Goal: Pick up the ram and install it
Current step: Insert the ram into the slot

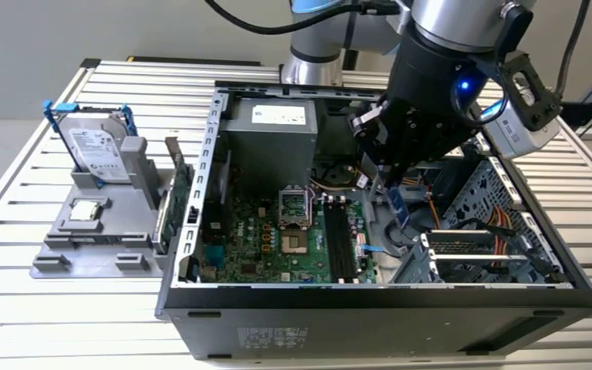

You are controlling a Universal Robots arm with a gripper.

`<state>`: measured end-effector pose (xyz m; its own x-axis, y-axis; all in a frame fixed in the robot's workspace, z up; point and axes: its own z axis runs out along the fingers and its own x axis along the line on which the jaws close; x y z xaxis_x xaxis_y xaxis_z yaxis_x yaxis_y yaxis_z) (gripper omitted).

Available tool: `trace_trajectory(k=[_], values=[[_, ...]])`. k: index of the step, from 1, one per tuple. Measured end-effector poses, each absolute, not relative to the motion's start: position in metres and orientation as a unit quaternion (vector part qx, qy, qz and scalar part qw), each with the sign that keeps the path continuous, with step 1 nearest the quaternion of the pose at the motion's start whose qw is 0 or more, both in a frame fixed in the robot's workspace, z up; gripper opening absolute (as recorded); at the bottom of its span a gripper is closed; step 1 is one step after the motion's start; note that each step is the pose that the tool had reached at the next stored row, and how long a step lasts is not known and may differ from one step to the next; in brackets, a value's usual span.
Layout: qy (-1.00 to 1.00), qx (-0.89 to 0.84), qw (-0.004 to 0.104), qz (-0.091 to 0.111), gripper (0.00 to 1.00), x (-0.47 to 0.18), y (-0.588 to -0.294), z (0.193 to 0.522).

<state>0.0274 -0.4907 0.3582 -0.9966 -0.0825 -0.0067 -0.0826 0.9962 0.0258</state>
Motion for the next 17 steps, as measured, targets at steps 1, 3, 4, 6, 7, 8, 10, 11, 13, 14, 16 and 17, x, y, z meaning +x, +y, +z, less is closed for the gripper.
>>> trace_trajectory(k=[1, 3, 4, 6, 7, 8, 10, 11, 13, 14, 16, 17], values=[[0.999, -0.039, 0.003, 0.013, 0.0, 0.027, -0.491, 0.357], [0.999, -0.032, 0.003, 0.013, 0.0, 0.027, -0.491, 0.356], [0.999, -0.029, 0.003, 0.013, 0.0, 0.027, -0.491, 0.356], [1.0, -0.02, 0.003, 0.013, 0.0, 0.027, -0.491, 0.354], [1.0, -0.014, 0.003, 0.013, 0.0, 0.027, -0.491, 0.353], [1.0, -0.009, 0.003, 0.013, 0.0, 0.027, -0.491, 0.351], [1.0, 0.0, 0.003, 0.013, 0.0, 0.027, -0.491, 0.349], [1.0, 0.002, 0.003, 0.013, 0.0, 0.027, -0.49, 0.347], [1.0, 0.005, 0.003, 0.013, 0.0, 0.027, -0.49, 0.345], [1.0, 0.007, 0.003, 0.013, 0.0, 0.026, -0.49, 0.344], [1.0, 0.01, 0.003, 0.013, 0.0, 0.026, -0.49, 0.342], [1.0, 0.012, 0.003, 0.013, 0.0, 0.026, -0.49, 0.341]])
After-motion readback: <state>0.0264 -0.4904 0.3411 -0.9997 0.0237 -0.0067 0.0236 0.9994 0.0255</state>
